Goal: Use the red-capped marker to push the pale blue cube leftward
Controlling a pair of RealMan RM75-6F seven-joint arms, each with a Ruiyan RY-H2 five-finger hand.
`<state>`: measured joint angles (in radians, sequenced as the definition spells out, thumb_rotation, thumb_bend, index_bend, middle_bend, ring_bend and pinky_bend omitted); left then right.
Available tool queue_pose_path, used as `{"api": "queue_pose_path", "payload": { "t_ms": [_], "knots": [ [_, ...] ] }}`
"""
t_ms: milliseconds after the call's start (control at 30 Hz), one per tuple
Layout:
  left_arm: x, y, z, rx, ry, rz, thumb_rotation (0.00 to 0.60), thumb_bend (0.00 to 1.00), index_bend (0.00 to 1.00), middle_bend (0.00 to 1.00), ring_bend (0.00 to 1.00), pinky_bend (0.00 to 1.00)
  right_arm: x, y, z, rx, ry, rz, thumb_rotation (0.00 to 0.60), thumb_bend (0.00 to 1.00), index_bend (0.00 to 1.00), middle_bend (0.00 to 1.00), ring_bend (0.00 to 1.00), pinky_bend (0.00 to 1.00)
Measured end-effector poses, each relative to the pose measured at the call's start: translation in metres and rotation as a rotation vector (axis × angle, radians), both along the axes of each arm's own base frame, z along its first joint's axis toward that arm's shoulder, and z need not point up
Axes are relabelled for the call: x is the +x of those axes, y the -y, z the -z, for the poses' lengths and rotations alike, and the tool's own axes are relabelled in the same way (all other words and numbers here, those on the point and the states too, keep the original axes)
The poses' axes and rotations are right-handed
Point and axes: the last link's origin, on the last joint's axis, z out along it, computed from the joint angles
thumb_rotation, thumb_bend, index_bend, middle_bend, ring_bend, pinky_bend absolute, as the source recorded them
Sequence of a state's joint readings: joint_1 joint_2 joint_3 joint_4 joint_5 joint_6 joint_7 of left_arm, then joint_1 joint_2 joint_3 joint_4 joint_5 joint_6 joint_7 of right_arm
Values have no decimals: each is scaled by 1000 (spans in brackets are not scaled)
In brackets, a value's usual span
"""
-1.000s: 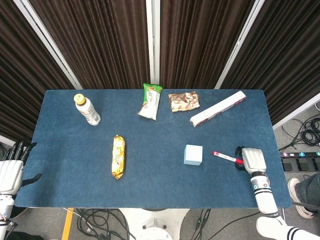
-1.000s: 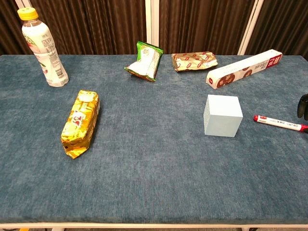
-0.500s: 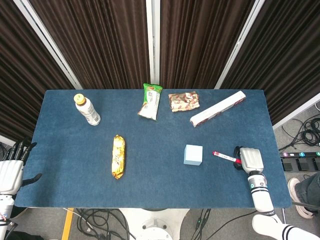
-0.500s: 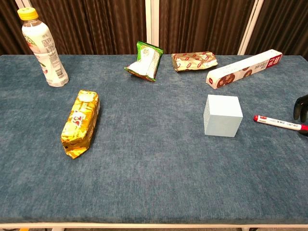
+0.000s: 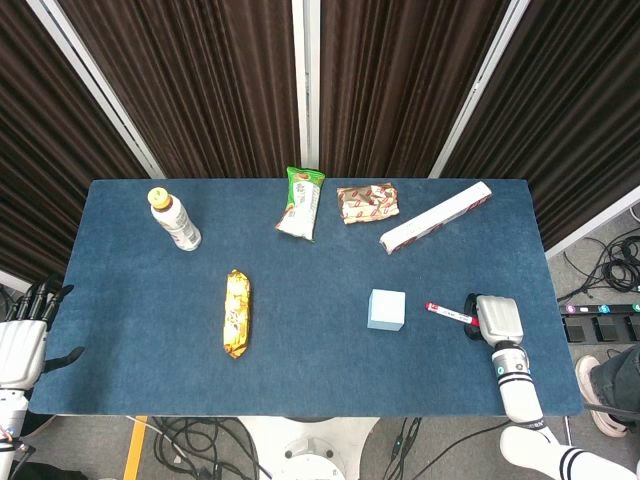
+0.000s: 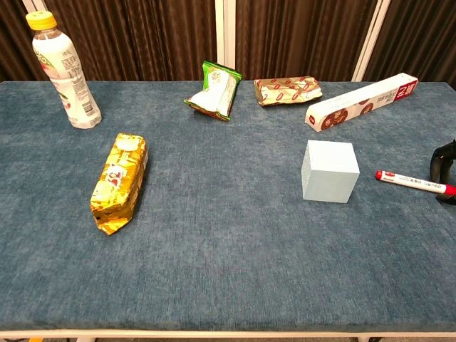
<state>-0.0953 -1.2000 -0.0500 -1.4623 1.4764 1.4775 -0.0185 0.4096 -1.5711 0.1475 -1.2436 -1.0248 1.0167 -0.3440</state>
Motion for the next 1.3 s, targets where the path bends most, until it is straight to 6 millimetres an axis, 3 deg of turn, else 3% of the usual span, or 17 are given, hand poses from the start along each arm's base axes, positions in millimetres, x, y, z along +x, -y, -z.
{"api": "queue_pose_path", "payload": {
  "t_ms": [667,1300],
  "knots": [
    [0,0,0,0,0,0,600,98,182,100,14,174,3,2,2,-19,-34,-10,600,339,593,556,922,979],
    [0,0,0,0,0,0,600,96,182,100,14,174,2,5,-16,-59,-12,-80,600,370,645,601,926,984]
  ]
}}
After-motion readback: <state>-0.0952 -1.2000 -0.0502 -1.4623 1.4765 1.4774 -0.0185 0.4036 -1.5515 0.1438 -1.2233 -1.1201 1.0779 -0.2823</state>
